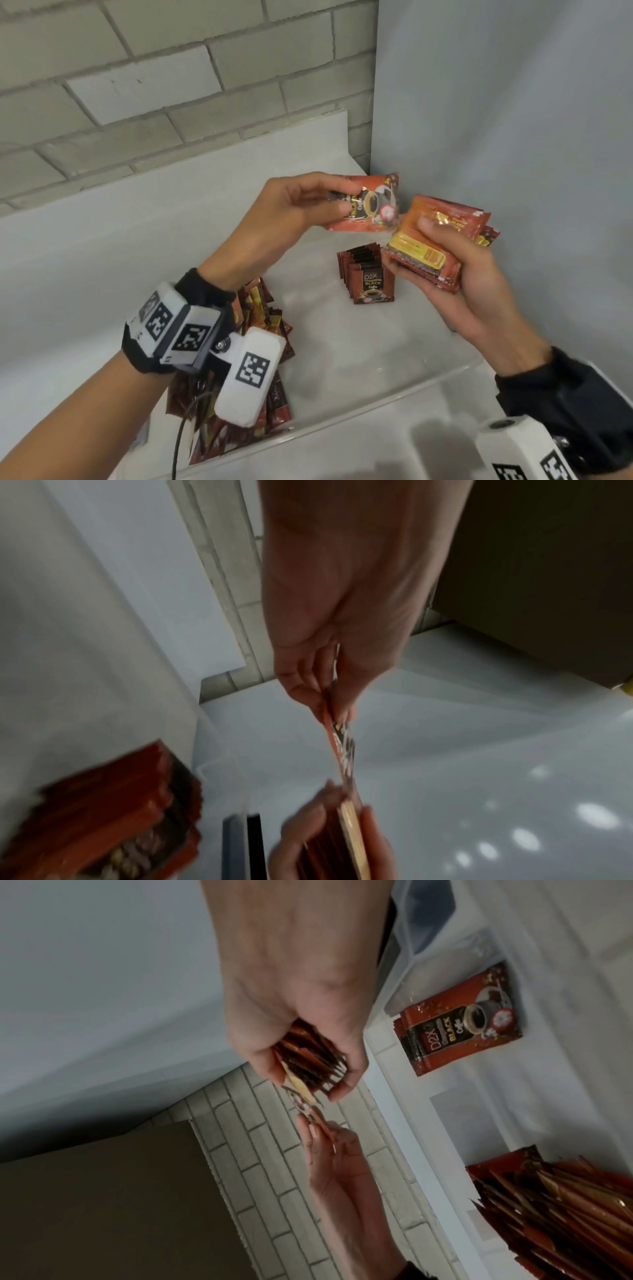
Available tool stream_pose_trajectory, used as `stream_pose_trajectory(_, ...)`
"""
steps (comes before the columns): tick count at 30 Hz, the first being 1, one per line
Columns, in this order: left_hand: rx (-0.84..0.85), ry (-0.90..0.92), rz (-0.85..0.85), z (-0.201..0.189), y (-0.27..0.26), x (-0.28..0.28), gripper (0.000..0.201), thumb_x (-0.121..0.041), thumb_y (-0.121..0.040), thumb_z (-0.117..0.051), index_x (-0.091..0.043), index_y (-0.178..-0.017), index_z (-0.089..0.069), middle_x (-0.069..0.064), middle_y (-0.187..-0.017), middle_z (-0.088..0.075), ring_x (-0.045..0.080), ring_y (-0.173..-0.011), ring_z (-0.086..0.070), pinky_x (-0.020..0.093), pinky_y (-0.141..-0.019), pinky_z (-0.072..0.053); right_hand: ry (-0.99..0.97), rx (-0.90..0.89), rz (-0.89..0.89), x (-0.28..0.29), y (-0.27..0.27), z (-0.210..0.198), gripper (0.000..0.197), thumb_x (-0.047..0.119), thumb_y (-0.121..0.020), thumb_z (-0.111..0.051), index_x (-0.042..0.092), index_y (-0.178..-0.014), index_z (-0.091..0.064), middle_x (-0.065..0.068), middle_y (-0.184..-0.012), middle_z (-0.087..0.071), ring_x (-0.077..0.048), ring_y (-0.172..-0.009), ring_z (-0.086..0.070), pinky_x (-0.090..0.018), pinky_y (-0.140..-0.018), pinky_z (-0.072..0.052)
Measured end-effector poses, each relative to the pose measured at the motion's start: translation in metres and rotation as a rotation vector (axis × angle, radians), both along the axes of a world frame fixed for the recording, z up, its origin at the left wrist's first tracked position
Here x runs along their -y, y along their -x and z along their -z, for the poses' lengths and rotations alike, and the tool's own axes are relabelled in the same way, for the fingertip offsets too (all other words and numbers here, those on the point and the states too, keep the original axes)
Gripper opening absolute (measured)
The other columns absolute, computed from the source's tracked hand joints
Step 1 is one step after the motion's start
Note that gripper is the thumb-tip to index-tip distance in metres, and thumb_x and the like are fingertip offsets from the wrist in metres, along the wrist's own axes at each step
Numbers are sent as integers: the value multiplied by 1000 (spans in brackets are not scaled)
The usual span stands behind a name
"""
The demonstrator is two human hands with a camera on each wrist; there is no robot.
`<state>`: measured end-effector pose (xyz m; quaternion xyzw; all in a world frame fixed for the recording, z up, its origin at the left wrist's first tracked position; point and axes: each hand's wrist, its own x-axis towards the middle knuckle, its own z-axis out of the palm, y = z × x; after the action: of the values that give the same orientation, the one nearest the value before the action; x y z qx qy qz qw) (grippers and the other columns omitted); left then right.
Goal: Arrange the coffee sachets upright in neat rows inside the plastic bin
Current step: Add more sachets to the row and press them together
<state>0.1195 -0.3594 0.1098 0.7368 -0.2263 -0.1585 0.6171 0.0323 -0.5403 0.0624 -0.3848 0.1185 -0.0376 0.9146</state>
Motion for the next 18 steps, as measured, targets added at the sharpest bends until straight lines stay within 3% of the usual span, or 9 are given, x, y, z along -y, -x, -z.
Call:
stream_pose_trajectory(2, 90, -158, 117, -2, -5, -8, 20, -5, -90, -61, -13, -105, -71, 3, -102, -72, 14, -95, -67, 20, -78, -52, -39, 6, 85, 2, 0, 2, 8, 14, -75, -65, 16, -78, -72, -3, -83, -70, -18, -81, -70, -41, -76, -58)
stream_pose_trajectory(6, 340, -550, 493, 6, -9, -8, 22, -12, -92, -63, -20, -110, -72, -1, -105, -67, 12, -96, -63, 23, -87, -49, -12, -15, 169, 4, 0, 10, 18, 18, -74, -67, 16, -92, -65, 1, -83, -71, -15, -84, -70, -41, -86, -56)
stream_pose_trajectory(9, 475, -702, 659, 25, -9, 6, 26, -12, -92, -62, -20, -116, -70, 3, -101, -60, 4, -84, -55, 12, -79, -42, 25, -12, 200, 3, 0, 12, 28, 19, -73, -69, 15, -99, -62, 1, -86, -70, -16, -87, -70, -42, -88, -56)
stream_pose_trajectory(12, 570, -737, 702, 40, -10, 22, 30, -4, -89, -63, -15, -116, -70, 3, -91, -48, 0, -74, -43, 5, -70, -32, 28, -11, 200, 4, 1, 13, 29, 19, -73, -69, 15, -100, -62, 0, -85, -70, -16, -86, -70, -43, -90, -54)
stream_pose_trajectory(15, 649, -774, 721, 48, -11, 33, 33, -1, -90, -60, -14, -118, -69, 6, -94, -47, 14, -83, -45, 9, -69, -29, 26, 5, 184, 3, 0, 14, 28, 18, -74, -69, 13, -100, -61, -1, -85, -68, -16, -83, -69, -41, -86, -54)
stream_pose_trajectory(18, 730, -805, 722, 57, -11, 38, 31, -1, -90, -59, -15, -115, -71, 15, -105, -56, 29, -95, -55, 26, -77, -43, 53, 9, 177, 2, 1, 13, 31, 18, -73, -69, 11, -102, -61, -2, -85, -67, -16, -83, -69, -39, -84, -54)
